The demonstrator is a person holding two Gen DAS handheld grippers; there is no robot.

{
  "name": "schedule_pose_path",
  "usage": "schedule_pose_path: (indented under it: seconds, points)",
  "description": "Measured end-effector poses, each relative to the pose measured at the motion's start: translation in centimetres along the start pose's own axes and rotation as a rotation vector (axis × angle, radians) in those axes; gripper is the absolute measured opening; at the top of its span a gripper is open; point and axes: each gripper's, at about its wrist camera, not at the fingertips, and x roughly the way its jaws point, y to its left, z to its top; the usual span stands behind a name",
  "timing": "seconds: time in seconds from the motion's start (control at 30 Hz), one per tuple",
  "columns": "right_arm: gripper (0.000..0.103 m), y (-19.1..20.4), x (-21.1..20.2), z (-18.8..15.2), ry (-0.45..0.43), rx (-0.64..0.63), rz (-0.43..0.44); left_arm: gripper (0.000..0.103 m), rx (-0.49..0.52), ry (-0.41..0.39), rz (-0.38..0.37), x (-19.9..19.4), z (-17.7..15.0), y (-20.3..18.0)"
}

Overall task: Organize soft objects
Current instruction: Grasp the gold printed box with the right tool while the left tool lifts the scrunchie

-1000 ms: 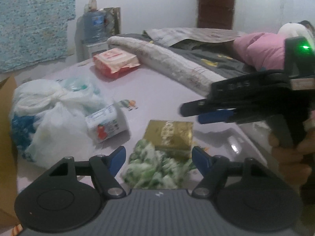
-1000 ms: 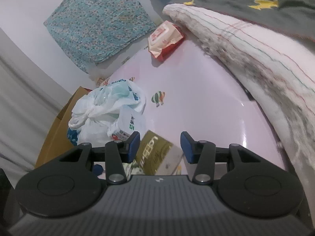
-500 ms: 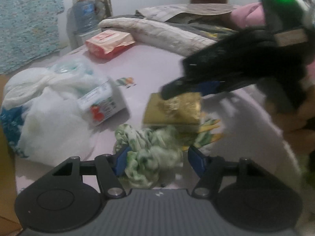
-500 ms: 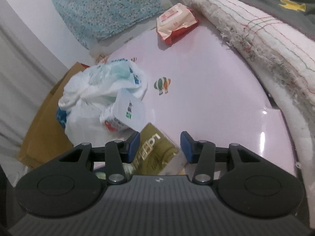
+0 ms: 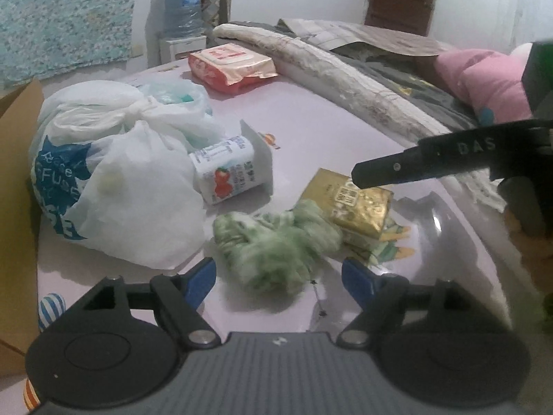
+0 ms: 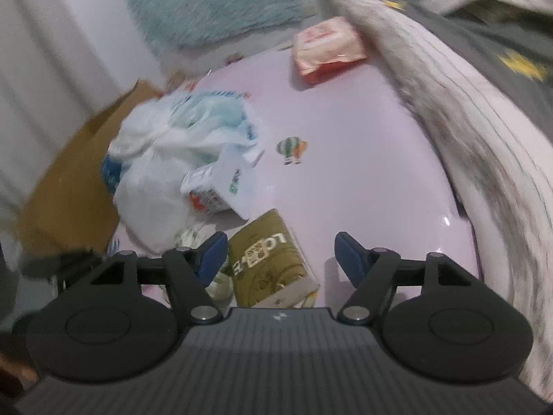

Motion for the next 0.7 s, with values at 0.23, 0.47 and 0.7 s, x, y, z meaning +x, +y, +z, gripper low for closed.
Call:
schedule_pose_path:
  seconds: [0.23, 0.47, 0.7]
  points:
    - [0.072, 1.8, 2.9, 0.8, 0.146, -0.198, -0.027, 0.078, 0.052, 0.044, -0.006, 2.3, 0.5, -0.1]
    - [0.051, 2.0, 3.7, 0.7, 0.167, -0.210, -0.003, 0.053, -0.020, 0.059, -0.028, 3.4, 0.8, 0.9]
    - [0.047, 1.5, 2.9, -0.1, 0.118, -0.121, -0.001, 0.030, -0.057, 0.055, -0.030, 3.1, 0.9, 1.5]
